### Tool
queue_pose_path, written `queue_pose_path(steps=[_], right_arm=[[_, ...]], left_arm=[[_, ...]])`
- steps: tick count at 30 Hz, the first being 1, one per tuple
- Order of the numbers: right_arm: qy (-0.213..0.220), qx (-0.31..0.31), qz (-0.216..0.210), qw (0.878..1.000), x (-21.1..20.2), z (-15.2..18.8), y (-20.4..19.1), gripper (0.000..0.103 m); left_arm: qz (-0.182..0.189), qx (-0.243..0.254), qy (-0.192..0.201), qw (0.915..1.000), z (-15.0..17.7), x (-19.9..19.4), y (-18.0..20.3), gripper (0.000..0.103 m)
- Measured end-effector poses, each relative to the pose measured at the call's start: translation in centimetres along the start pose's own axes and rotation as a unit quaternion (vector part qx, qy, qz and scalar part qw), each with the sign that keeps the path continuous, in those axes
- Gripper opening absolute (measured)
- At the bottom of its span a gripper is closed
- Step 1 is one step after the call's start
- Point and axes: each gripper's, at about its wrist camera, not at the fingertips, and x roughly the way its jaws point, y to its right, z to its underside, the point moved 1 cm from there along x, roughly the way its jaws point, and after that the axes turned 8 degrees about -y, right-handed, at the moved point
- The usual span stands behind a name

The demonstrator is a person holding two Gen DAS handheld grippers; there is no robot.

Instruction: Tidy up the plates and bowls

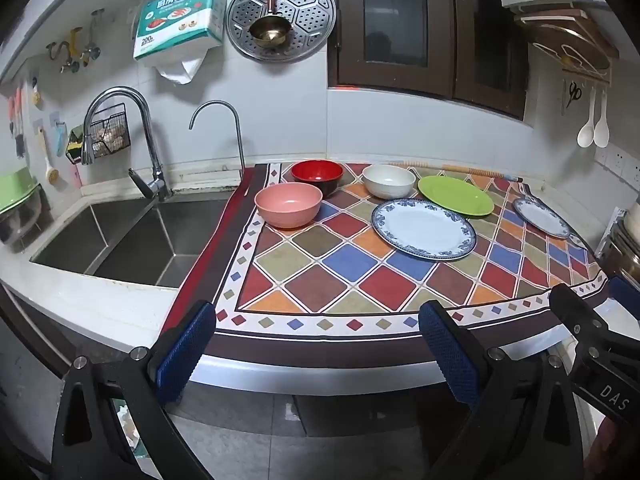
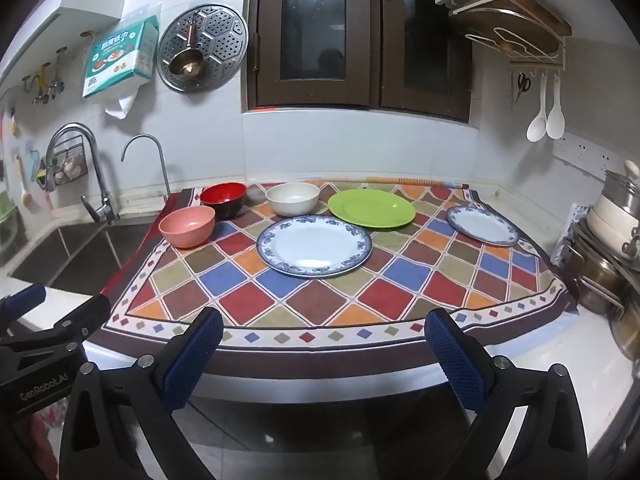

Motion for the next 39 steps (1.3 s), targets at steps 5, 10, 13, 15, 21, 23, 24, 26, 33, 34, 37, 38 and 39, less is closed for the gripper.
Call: queue_pose_path(steps=[5,10,13,15,21,23,24,26,33,34,37,38,39], right_arm=[[0.001,0.004,-0.005,1.000,-0.1,0.0,0.0,0.102],[0.003,0.003,-0.007,1.000,0.1,0.2,-0.4,0.102],[0.003,0.003,-0.005,1.000,0.0,0.3,-0.5,0.102],[0.004,0.003,-0.004,1.000,-0.1,0.3,-0.6,0.102],[0.007,0.007,0.002,1.000,0.0,0.0,-0.7,0.102],[0.009,0.007,0.003,1.000,-0.1,-0.1,-0.6,0.102],[0.010,0.006,0.004,1.000,-0.1,-0.2,-0.5,0.102],[0.011,0.006,0.004,1.000,-0.2,-0.1,-0.6,0.102],[0.012,0.007,0.003,1.000,-0.2,-0.1,-0.6,0.102],[0.011,0.007,0.003,1.000,-0.2,-0.2,-0.5,0.102],[0.011,0.007,0.003,1.000,-0.2,-0.1,-0.6,0.102],[0.011,0.008,0.004,1.000,-0.2,-0.1,-0.6,0.102],[0.011,0.008,0.004,1.000,-0.2,-0.1,-0.6,0.102]], left_arm=[[0.018,-0.001,0.003,0.9998,-0.3,0.3,0.1,0.103],[0.005,-0.002,0.006,1.0000,-0.8,0.3,0.1,0.103],[0.005,-0.002,0.011,0.9999,-0.2,0.1,-0.6,0.103],[0.004,-0.002,0.011,0.9999,-0.3,0.2,-0.6,0.103],[0.003,-0.001,0.019,0.9998,-0.1,0.1,-0.8,0.103],[0.002,-0.002,0.020,0.9998,-0.1,0.0,-0.9,0.103],[0.001,-0.002,0.021,0.9998,-0.1,-0.1,-0.8,0.103],[-0.001,-0.003,0.021,0.9998,-0.1,-0.1,-0.9,0.103],[-0.002,-0.007,0.022,0.9997,-0.2,-0.3,-1.0,0.103],[-0.003,-0.007,0.021,0.9997,-0.2,-0.3,-1.0,0.103],[-0.003,-0.008,0.021,0.9997,-0.2,-0.3,-1.0,0.103],[-0.002,-0.008,0.021,0.9997,-0.2,-0.3,-1.0,0.103],[-0.003,-0.008,0.022,0.9997,-0.2,-0.3,-1.0,0.103]])
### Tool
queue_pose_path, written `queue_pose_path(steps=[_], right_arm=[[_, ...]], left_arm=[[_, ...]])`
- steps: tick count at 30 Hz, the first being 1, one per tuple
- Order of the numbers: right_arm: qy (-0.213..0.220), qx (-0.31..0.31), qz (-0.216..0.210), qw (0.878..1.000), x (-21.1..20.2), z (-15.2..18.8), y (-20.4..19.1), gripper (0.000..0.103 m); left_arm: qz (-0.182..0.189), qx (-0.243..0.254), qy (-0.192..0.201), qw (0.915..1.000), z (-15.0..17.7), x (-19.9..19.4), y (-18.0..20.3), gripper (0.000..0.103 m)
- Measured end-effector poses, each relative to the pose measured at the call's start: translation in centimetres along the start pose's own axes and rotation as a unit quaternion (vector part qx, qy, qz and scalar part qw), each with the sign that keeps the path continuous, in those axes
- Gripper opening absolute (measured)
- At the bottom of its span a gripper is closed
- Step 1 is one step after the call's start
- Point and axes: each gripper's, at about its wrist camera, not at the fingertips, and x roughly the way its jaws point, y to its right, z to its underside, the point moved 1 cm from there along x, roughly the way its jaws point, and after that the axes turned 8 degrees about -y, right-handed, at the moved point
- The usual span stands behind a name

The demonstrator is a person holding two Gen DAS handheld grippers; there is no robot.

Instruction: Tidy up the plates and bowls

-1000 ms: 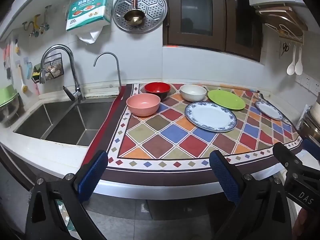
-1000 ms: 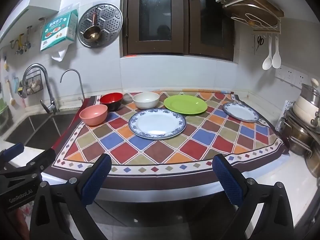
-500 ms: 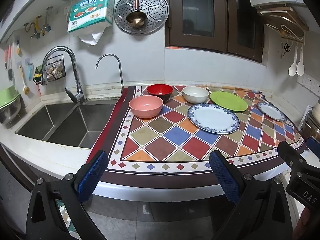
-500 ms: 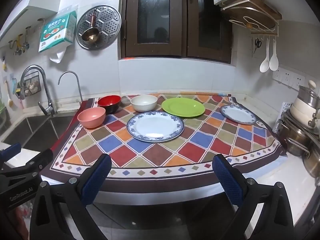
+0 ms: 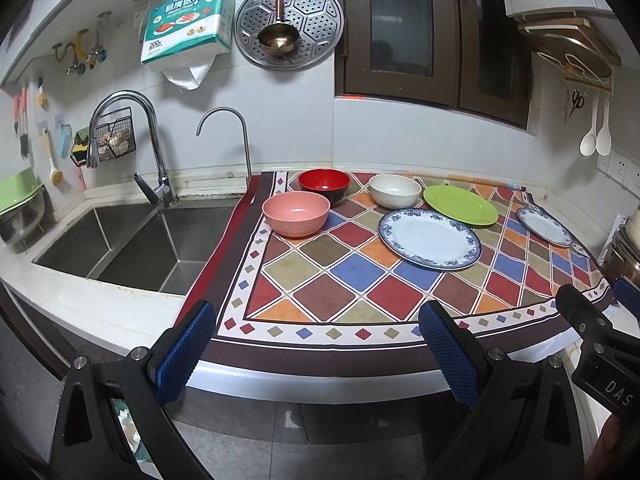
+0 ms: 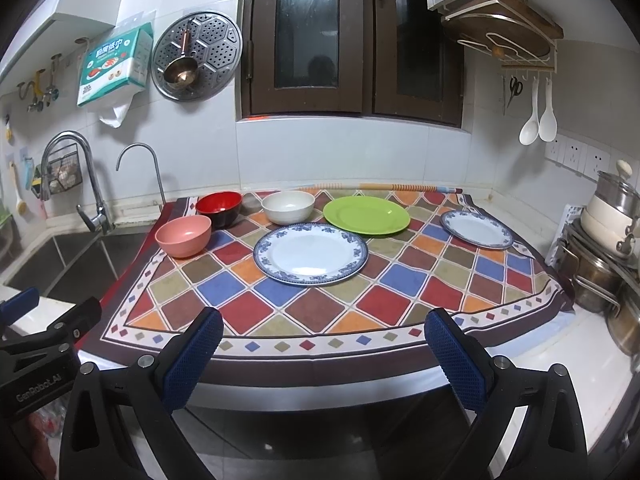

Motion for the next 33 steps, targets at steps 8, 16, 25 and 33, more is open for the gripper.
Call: queue_pose_path(steps=[8,16,25,33], right_arm=[[0.000,0.000,0.001,1.000,0.03,0.02,-0.02,0.102],[0.000,0.000,0.001,1.000,0.05,0.04,-0.05,0.102],[0.001,0.001,0.001,1.000,0.02,-0.03,-0.04,0.102],[0.002,0.000,0.001,1.000,0.01,-0.01,-0.03,0.102]], left_arm=[[-0.001,-0.001,-0.001,1.0000,-0.04,-0.03,-0.17,0.103],[-0.003,-0.002,-0.005,1.0000,-0.10,0.16,-0.24,0.103],[-0.003,-0.003,-0.002,1.0000,-0.10,0.14,-0.29,0.103],[-0.003,-0.003,-0.002,1.0000,-0.10,0.16,-0.30,0.103]])
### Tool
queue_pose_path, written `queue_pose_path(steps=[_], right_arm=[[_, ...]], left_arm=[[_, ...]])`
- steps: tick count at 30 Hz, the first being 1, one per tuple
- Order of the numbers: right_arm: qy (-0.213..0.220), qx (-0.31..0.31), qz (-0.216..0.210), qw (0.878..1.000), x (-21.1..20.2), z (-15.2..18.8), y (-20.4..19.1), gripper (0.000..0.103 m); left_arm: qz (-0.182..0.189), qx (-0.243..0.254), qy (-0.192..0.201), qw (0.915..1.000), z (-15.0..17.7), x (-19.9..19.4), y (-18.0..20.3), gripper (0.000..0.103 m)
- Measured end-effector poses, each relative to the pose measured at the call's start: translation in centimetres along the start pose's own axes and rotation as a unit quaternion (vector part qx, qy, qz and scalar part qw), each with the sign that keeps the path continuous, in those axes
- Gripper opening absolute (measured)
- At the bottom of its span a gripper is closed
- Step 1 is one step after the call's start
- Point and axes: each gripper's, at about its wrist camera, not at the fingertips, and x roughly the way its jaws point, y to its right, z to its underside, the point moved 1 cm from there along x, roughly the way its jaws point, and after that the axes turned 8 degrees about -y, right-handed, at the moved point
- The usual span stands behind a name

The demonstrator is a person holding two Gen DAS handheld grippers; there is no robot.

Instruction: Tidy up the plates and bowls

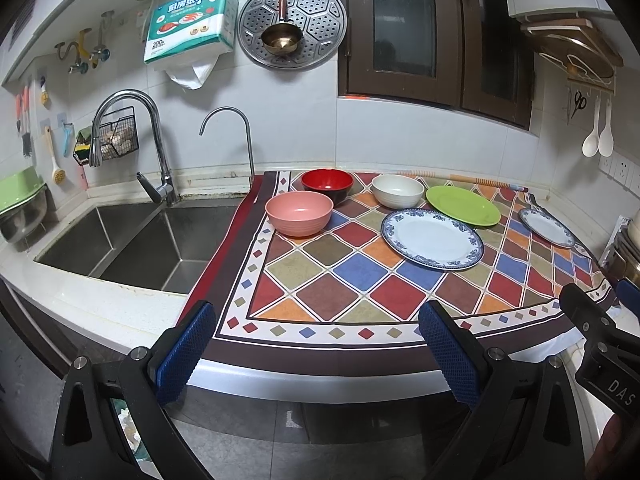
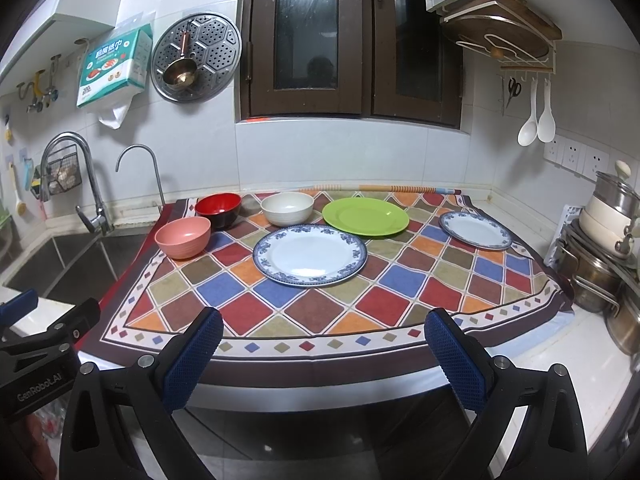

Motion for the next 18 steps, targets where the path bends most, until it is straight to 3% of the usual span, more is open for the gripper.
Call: queue_pose_path(steps=[18], right_arm=[[-0.001,-0.001,0.000,1.000,0.01,0.10,-0.42,0.102]], left_arm=[[-0.002,0.000,-0.002,1.0000,0.09,0.19,-0.67,0.103]])
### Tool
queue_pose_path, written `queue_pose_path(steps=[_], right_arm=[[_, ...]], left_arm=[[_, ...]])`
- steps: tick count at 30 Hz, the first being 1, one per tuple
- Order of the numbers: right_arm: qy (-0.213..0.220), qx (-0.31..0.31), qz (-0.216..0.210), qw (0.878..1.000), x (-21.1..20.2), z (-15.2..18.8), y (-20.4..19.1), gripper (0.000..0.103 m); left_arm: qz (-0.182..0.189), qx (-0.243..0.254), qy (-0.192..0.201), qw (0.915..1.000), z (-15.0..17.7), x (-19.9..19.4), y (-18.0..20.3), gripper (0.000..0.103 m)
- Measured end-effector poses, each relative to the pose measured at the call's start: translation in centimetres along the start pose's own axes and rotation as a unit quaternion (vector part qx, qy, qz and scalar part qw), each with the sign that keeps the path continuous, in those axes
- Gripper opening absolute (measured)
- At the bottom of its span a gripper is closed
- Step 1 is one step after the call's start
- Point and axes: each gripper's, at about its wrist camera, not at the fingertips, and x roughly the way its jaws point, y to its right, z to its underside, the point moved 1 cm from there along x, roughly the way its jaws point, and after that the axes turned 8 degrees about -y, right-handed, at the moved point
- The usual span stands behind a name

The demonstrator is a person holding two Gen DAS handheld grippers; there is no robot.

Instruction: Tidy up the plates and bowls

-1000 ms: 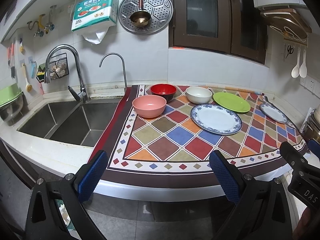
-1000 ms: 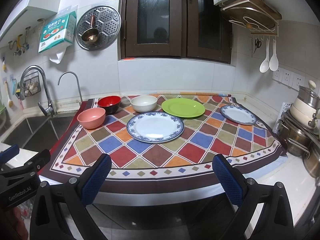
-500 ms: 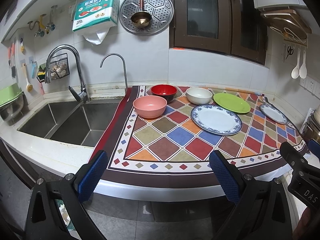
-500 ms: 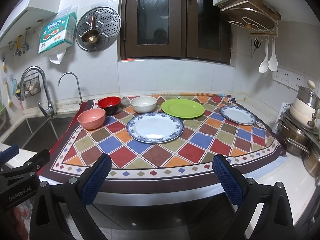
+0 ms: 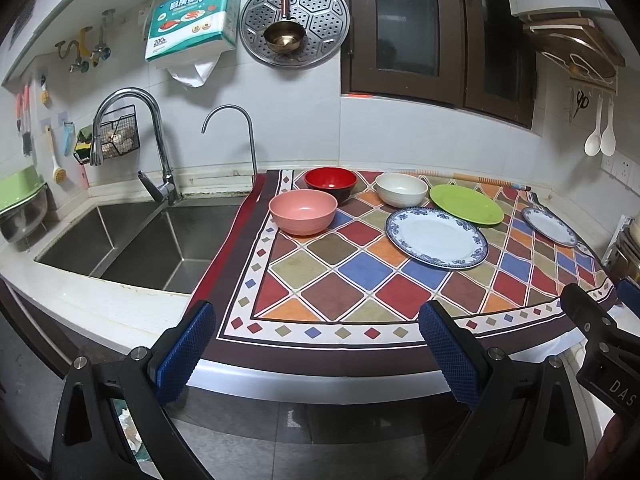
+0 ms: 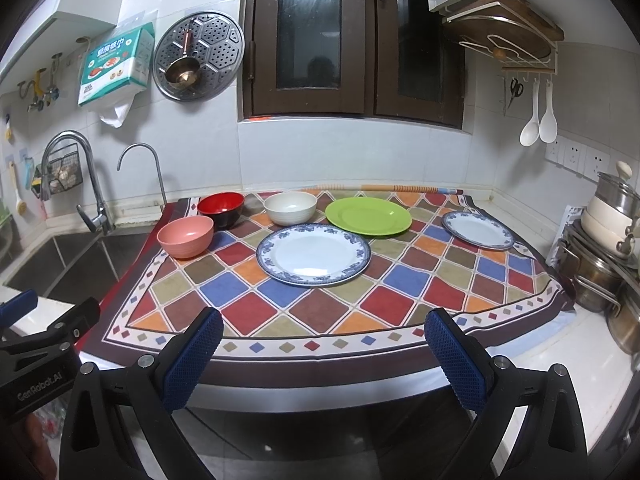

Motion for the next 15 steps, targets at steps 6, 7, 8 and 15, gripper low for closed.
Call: queue_pose_path(steps=[6,7,8,15], right_arm=[[-0.004,0.004,0.000,1.000,0.5,-0.2,-0.1,0.102],[-0.006,0.005,-0.001,1.000,0.8,-0.3,-0.1,0.102],[-0.007,0.005,-0.002,1.000,1.0,-0.4,0.0,0.102],[-0.015,0.006,-0.010,1.000,4.6,-1.9,0.6,0.102]], left_arm=[[-0.001,0.002,-0.007,1.0000,-0.7,1.3,0.3,0.103],[-0.001,0.002,-0.010,1.0000,-0.8,1.6,0.5,0.103],[-0.002,0.002,-0.012,0.9999,-1.0,2.0,0.6,0.103],[-0.002,0.006,-0.018,0.9998,-3.0,5.4,2.2,0.103]])
